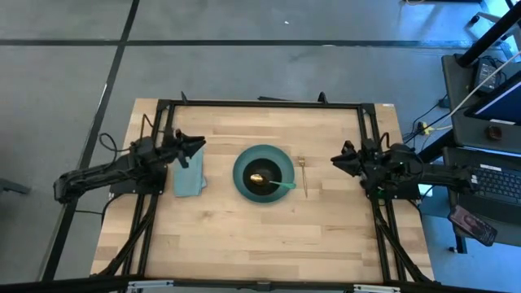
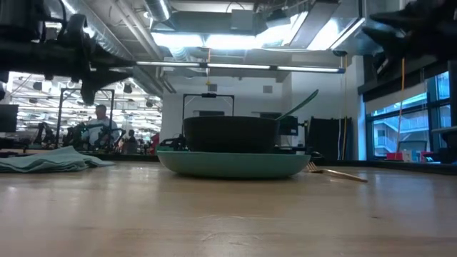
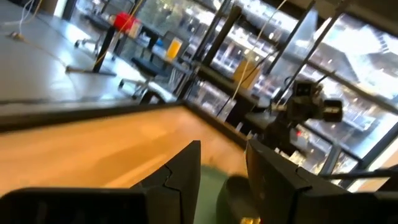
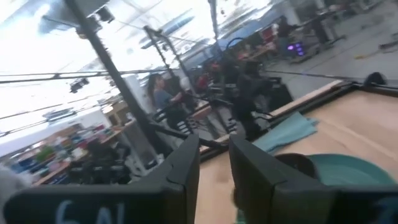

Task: Set table place
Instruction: Return to Home Position

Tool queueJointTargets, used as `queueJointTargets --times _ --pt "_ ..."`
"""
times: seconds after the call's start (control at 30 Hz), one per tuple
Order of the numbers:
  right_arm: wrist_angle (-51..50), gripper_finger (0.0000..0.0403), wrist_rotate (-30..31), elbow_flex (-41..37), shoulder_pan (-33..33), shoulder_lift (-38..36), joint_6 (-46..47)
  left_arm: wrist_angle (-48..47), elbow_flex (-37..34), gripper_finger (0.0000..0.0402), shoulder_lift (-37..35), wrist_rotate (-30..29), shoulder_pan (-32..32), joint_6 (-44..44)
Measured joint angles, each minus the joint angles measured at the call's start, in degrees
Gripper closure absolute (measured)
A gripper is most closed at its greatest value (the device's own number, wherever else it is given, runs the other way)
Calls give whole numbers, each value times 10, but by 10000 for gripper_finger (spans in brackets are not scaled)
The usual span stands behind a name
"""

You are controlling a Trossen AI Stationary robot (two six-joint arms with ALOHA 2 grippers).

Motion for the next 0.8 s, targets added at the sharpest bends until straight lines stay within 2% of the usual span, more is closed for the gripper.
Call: queueJointTargets --times 0.2,0.53,0.8 --pt "-4 312 45 -42 0 -17 1 -38 -6 280 1 1 0 -1" --pt "-27 312 47 -41 0 -17 -44 -46 -6 280 1 2 0 22" --pt "-59 312 47 -41 0 -17 -27 -45 -6 280 1 2 0 20"
